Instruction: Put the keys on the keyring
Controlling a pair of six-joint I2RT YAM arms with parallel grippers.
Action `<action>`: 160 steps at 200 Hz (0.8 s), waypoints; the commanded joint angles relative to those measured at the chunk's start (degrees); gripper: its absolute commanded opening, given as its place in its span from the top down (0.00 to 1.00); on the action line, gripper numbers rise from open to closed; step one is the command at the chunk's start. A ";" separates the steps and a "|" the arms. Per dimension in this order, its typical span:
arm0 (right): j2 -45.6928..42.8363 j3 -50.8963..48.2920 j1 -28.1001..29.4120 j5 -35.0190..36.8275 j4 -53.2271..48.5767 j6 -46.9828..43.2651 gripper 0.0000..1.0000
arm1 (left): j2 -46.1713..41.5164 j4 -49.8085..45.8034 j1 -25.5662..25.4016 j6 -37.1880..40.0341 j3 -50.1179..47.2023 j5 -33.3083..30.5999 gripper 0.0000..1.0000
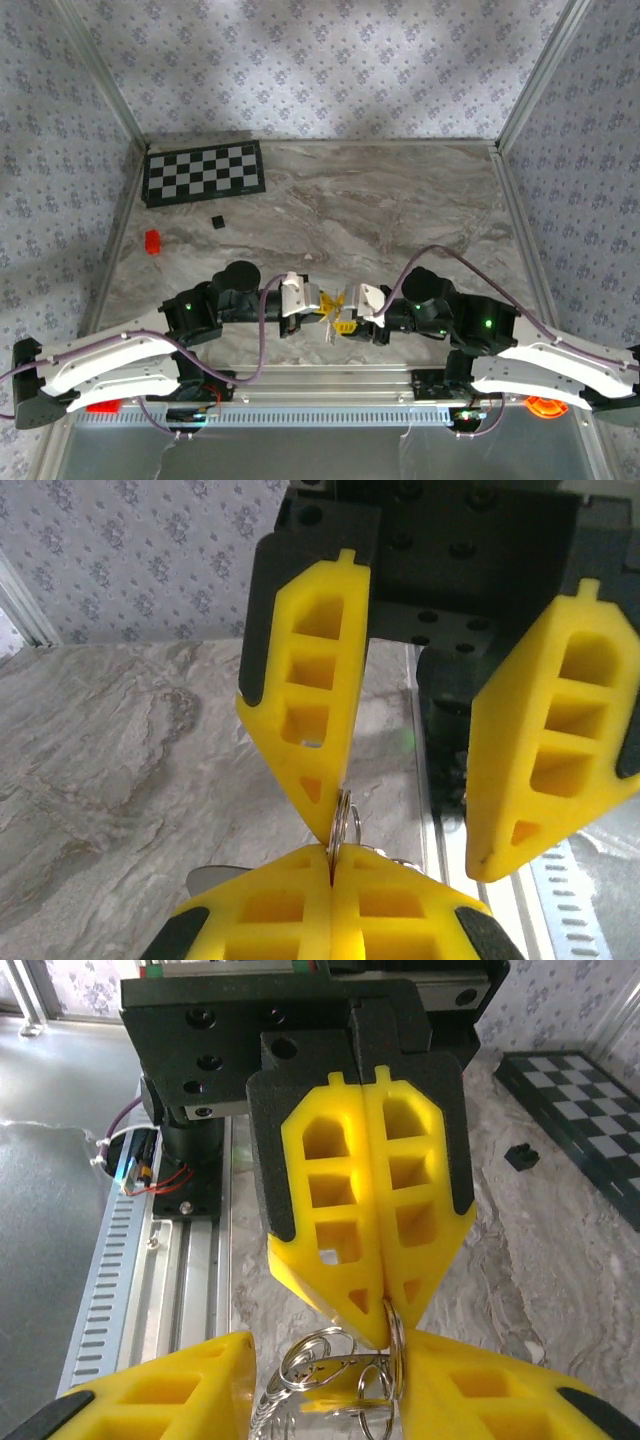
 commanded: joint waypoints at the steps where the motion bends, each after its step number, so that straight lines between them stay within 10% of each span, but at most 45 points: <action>1: -1.44 -2.09 -0.05 0.08 5.45 1.99 0.60 | -1.10 9.99 -0.39 -2.94 -0.07 4.06 1.00; 160: -9.09 -8.86 -1.78 -5.53 14.67 6.23 0.84 | -1.66 14.65 -0.54 -2.40 -1.83 12.34 1.00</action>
